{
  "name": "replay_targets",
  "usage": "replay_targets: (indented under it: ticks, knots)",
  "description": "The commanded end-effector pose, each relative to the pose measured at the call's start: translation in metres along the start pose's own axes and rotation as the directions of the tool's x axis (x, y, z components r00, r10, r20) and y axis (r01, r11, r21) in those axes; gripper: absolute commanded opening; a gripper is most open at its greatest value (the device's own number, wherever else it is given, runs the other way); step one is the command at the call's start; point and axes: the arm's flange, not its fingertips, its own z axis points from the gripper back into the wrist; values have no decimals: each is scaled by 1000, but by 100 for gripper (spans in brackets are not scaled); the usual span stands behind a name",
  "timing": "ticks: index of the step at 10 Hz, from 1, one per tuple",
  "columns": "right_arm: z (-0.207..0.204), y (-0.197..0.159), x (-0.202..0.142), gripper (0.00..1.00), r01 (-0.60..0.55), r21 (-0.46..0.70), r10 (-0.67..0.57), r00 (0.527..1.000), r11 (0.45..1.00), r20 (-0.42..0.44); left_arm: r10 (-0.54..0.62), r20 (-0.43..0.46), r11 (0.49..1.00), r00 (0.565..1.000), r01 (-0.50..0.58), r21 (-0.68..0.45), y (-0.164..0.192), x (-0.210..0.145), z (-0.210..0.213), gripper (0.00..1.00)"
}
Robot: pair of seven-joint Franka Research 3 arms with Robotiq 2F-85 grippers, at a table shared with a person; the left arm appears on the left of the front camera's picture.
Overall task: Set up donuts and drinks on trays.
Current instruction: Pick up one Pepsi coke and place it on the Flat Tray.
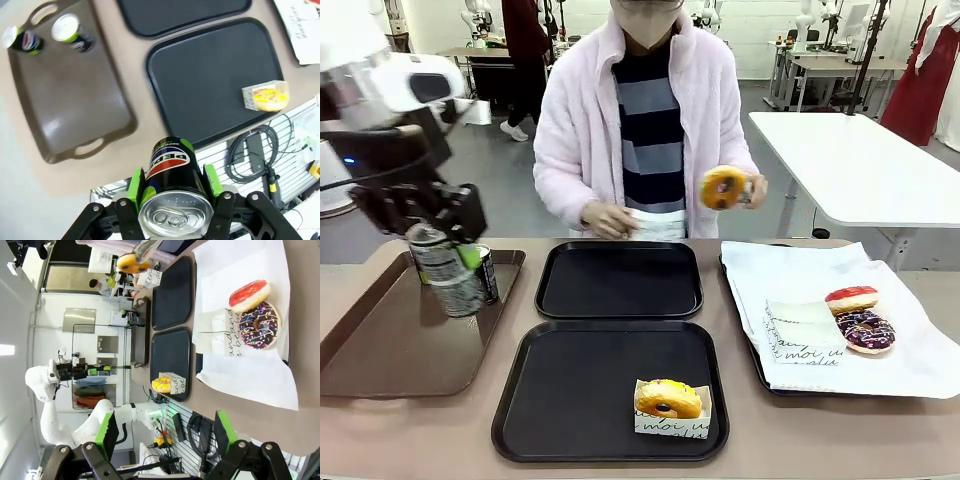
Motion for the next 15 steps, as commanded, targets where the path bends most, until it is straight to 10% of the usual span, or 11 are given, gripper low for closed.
replay_targets:
  ticks: [1, 7, 15]
  knots:
    - [1, -1, 1, 100, -13, 19, 13, 1000, 1000, 6, 10, -10, 1000, 1000, -11, -28, -31, 25, -20, 58]
    - [1, -1, 1, 100, -13, 19, 13, 1000, 1000, 6, -159, -57, 987, 986, 160, 17, -112, 22, -87, 58]
    - [1, -1, 1, 100, -13, 19, 13, 1000, 1000, 6, -262, -56, 962, 963, 265, 66, -80, 13, -202, 58]
